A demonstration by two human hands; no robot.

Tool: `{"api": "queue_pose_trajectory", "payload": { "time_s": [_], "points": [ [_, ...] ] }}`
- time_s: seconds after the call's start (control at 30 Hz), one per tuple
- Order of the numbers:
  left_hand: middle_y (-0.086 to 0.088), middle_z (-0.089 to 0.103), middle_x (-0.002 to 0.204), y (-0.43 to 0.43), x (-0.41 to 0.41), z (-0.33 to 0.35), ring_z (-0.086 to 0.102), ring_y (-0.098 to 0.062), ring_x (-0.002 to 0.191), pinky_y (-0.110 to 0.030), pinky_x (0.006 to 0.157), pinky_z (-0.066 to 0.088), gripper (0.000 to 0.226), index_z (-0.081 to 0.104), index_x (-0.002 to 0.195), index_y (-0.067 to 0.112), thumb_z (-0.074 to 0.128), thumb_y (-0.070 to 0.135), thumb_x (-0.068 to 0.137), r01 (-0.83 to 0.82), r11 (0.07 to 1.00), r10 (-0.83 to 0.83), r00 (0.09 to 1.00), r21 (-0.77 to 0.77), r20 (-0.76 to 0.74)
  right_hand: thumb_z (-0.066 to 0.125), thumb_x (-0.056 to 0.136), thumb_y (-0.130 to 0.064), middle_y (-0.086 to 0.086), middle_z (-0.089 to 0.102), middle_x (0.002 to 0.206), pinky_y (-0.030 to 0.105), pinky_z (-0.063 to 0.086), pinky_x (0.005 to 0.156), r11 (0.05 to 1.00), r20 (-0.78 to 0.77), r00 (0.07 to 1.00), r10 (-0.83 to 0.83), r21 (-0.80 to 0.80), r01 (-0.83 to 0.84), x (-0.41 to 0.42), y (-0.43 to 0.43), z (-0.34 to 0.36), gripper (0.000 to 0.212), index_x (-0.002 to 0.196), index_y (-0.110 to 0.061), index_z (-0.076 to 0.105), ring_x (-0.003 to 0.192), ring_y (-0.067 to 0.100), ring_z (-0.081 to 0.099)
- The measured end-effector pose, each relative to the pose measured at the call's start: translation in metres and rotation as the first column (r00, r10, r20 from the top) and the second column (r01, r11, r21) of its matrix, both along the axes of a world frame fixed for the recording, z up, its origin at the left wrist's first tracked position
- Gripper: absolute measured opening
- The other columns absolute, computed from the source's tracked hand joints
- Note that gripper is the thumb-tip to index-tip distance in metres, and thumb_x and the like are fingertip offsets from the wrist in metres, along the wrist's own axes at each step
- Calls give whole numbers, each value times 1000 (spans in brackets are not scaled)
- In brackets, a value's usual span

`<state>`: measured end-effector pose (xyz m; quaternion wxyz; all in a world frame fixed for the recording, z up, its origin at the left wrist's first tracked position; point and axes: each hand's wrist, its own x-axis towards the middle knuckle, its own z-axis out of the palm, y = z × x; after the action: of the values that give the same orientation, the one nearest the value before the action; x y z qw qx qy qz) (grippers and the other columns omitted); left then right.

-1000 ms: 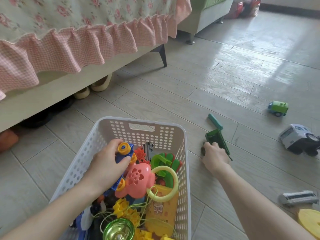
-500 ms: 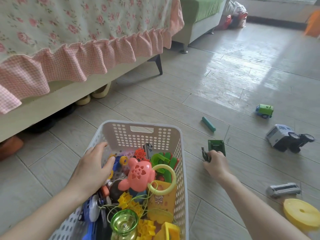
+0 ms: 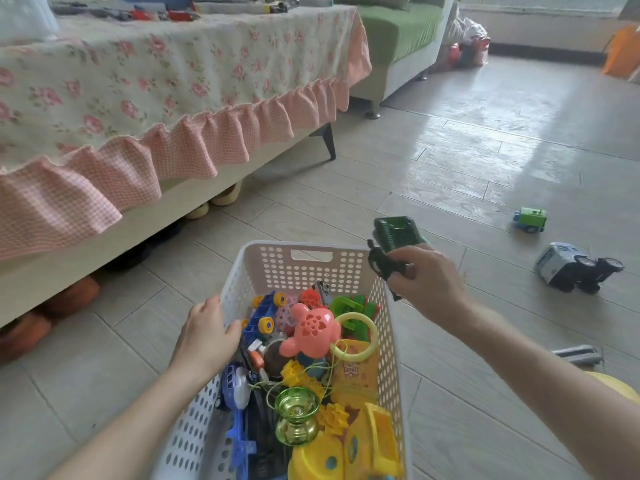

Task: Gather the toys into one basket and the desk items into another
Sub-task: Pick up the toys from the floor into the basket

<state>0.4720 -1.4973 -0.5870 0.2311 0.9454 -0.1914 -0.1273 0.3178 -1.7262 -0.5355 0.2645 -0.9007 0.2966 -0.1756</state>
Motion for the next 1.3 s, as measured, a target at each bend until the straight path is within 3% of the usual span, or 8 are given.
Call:
{"api": "queue_pose_trajectory", "payload": {
  "time_s": [0.13,0.33,0.57,0.67,0.77,0.87,1.07,1.3],
  "points": [
    [-17,53,125,8,-1,-8,52,-31,113,-42,93,45,38,38,127,3,45,12,91,-3,1000,2,998,-9,-55,57,84,-9,8,57,110,27,53,75,975,-46,979,199,110,-193,29,56,-1,28,111,-11,66,88,21,57],
    [-18,52,127,18,4,-13,54,-32,107,-35,83,44,50,25,137,7,39,2,90,20,1000,-19,995,11,-101,54,89,-12,4,50,130,25,39,95,942,-158,931,329,129,-310,52,85,-33,35,124,-11,58,114,21,51],
    [-17,50,133,31,3,-21,57,-35,101,-34,78,45,52,31,138,13,39,2,88,-18,997,5,983,-69,-185,60,88,-14,4,52,129,16,35,86,985,82,989,-126,132,115,-5,58,-44,42,128,-9,51,112,14,51],
    [-20,55,124,30,2,-20,57,-34,87,-33,69,42,47,39,133,10,42,0,87,-37,994,19,984,-102,-175,62,87,-20,9,53,130,27,43,90,892,-23,966,-257,380,246,-35,59,-56,51,133,-7,44,115,20,52],
    [-18,56,122,29,-2,-16,56,-34,94,-39,78,46,45,41,132,10,44,1,88,-24,990,1,986,-137,-166,55,91,-17,11,67,106,40,55,78,770,-73,968,-239,594,235,-46,65,-69,21,109,-8,60,94,28,64],
    [-16,52,131,20,-13,-9,51,-35,112,-42,89,43,47,39,136,10,43,2,89,6,980,-39,986,-197,-163,50,89,-13,20,68,86,45,53,69,787,-33,949,-315,549,280,-54,62,-76,20,84,-1,65,85,40,64],
    [-14,51,133,-35,-47,1,48,-33,119,-43,96,40,46,39,136,9,42,3,91,115,952,-161,977,-284,-143,50,87,-14,24,67,81,41,50,60,795,-8,907,-422,477,374,-107,26,-70,23,78,4,62,74,37,64],
    [-18,56,117,-91,-82,-21,53,-34,96,-39,75,44,41,43,128,9,42,2,88,261,941,-299,939,-215,-169,48,87,-9,16,55,70,34,38,59,737,-65,854,-516,474,482,-168,-6,-78,20,73,5,55,66,23,49]
  ]
}}
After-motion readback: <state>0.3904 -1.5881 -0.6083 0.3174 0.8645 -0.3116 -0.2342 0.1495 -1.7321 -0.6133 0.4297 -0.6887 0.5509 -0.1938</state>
